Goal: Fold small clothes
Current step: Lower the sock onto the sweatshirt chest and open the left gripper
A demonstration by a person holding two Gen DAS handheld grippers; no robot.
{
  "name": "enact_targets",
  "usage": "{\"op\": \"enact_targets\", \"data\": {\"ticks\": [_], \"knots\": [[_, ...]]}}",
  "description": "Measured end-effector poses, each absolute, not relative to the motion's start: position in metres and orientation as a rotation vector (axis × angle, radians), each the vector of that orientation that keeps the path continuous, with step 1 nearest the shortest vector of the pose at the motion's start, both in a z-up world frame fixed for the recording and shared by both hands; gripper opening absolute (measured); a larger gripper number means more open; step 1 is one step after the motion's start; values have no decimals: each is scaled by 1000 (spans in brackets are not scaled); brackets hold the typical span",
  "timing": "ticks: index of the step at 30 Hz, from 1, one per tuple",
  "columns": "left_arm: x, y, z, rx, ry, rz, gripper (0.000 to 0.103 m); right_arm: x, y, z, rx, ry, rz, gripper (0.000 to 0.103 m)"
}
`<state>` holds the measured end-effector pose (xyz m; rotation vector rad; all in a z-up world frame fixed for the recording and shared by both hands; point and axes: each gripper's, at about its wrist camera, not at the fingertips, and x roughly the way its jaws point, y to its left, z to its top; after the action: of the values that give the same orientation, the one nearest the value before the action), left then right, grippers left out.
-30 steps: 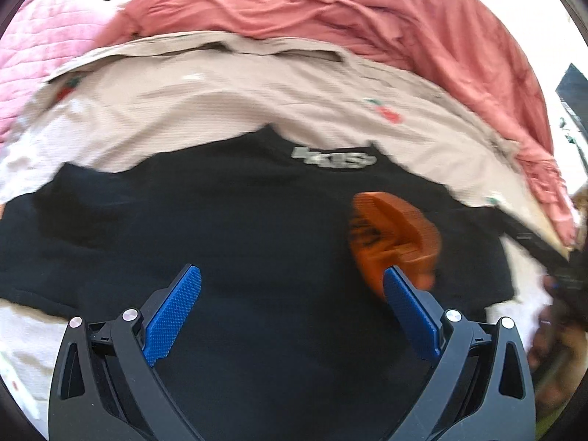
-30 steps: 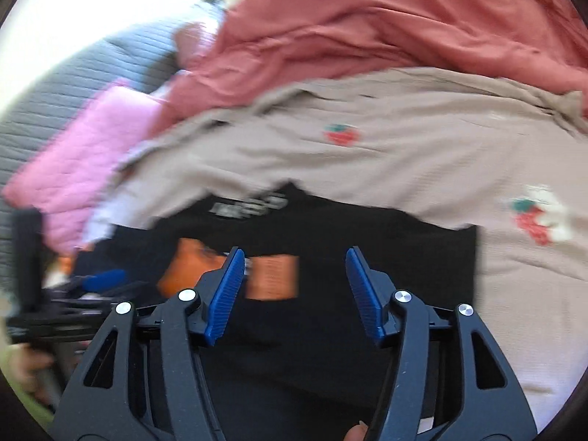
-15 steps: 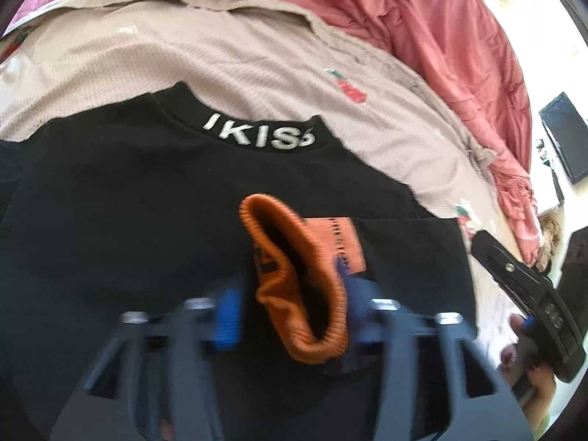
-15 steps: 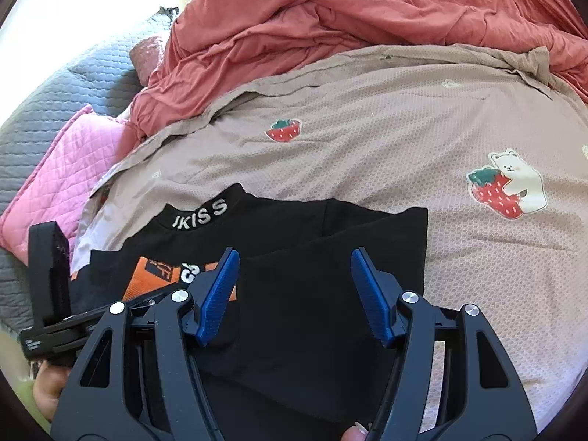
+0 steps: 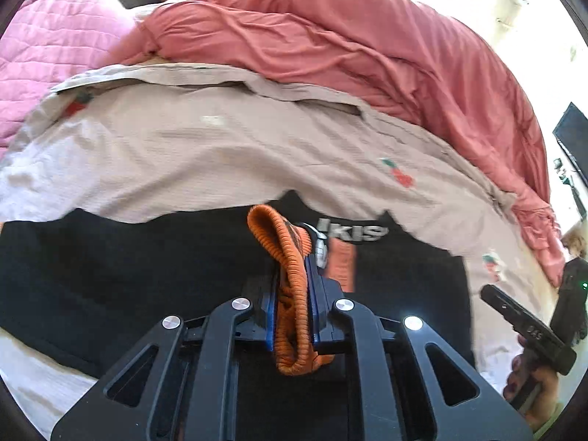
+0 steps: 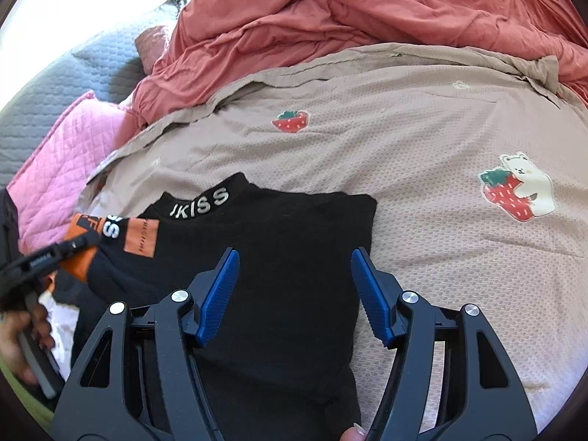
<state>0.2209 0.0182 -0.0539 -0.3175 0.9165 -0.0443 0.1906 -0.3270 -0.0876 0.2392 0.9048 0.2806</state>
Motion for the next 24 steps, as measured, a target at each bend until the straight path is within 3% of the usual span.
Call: {"op": "enact_targets", "data": {"ticks": [11, 14, 24], "knots": [[220, 41, -92, -246, 1011, 17, 19, 188, -290, -109, 108, 958, 339, 56], [214, 49, -91, -253, 1009, 21, 25, 191, -288, -120, 101, 1002, 336, 56], [192, 62, -58, -261, 922, 38, 23, 189, -287, -114, 117, 991, 346, 59]]}}
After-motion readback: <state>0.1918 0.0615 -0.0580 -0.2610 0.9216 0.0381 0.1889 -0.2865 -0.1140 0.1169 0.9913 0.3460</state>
